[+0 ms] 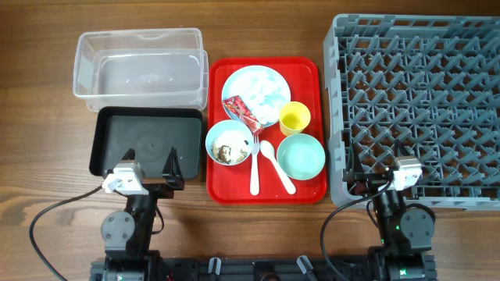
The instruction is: Sort waste into correct bins and load items into the dishwasher rack
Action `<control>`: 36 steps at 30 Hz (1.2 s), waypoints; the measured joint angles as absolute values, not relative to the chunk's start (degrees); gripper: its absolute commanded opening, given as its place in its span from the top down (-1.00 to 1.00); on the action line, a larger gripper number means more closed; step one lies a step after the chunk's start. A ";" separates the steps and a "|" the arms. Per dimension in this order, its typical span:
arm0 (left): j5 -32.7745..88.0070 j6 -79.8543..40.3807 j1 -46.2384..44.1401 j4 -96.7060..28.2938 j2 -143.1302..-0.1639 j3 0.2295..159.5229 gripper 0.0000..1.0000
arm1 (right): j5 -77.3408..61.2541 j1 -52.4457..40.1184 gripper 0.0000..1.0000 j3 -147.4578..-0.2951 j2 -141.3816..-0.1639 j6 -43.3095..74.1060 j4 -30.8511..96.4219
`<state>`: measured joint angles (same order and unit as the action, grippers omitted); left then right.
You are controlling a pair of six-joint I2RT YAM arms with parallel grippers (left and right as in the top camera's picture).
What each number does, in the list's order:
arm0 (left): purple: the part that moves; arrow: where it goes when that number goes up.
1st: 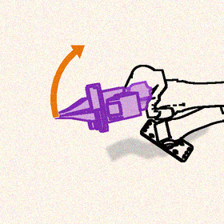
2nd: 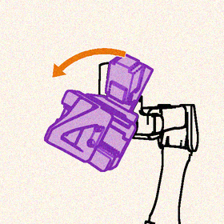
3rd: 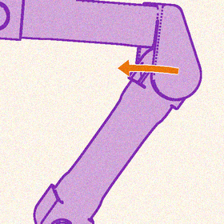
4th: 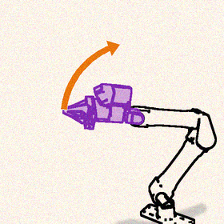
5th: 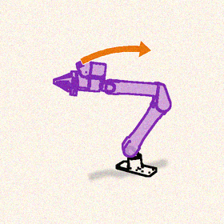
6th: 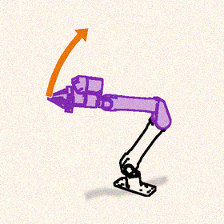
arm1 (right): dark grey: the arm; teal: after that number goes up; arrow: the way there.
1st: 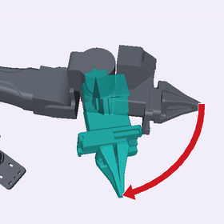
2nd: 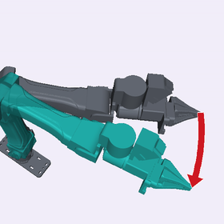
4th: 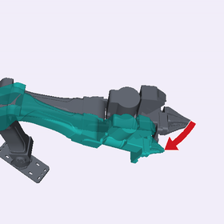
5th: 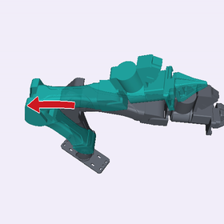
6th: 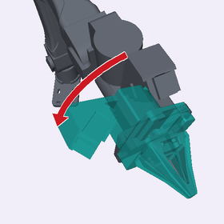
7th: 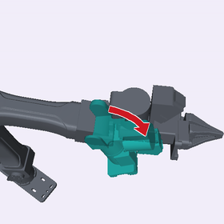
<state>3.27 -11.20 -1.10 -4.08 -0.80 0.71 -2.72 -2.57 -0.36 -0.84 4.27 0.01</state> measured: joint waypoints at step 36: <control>3.25 -11.44 -1.10 -4.27 -1.65 0.73 -1.00 | -2.28 -2.57 -0.99 -0.95 -1.26 6.48 2.37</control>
<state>3.25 -11.44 -1.10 -4.27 -1.65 0.73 -2.28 -2.57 -0.95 -1.26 6.48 2.37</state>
